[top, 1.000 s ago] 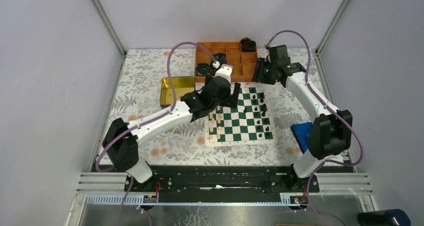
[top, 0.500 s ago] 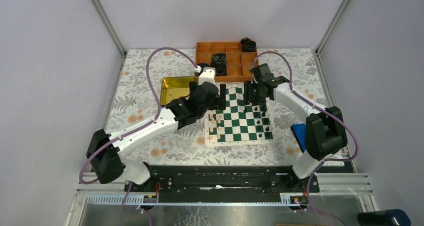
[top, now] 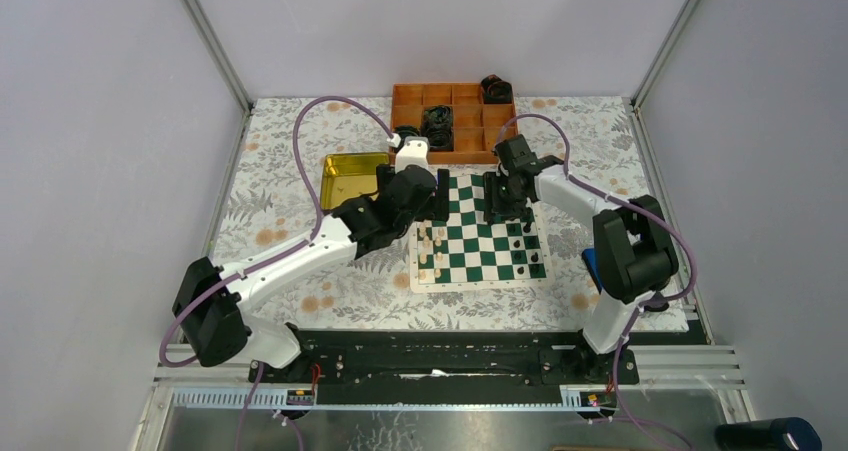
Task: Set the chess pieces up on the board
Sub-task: Pick up the chess piece from the chessboard.
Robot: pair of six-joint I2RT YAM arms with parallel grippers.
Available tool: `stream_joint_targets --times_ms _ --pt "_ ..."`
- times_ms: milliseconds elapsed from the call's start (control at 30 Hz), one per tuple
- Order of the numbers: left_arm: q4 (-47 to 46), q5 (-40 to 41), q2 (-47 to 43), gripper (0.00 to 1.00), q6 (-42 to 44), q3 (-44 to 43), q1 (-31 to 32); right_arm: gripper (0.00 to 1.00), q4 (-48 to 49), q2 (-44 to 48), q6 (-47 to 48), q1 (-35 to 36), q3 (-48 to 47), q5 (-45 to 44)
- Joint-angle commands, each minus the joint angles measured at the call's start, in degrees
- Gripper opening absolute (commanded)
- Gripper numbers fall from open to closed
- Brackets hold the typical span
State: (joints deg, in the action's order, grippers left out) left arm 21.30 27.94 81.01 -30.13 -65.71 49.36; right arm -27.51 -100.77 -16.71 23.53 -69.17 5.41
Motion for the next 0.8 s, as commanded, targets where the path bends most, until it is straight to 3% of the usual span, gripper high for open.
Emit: stream_joint_targets --times_ms 0,767 --pt "0.1 1.8 0.1 0.99 0.0 0.7 -0.7 0.53 1.1 -1.7 0.6 0.5 -3.2 -0.7" --pt "-1.4 -0.5 0.7 0.99 2.5 1.2 -3.6 0.46 -0.6 -8.3 1.2 0.6 -8.4 -4.1"
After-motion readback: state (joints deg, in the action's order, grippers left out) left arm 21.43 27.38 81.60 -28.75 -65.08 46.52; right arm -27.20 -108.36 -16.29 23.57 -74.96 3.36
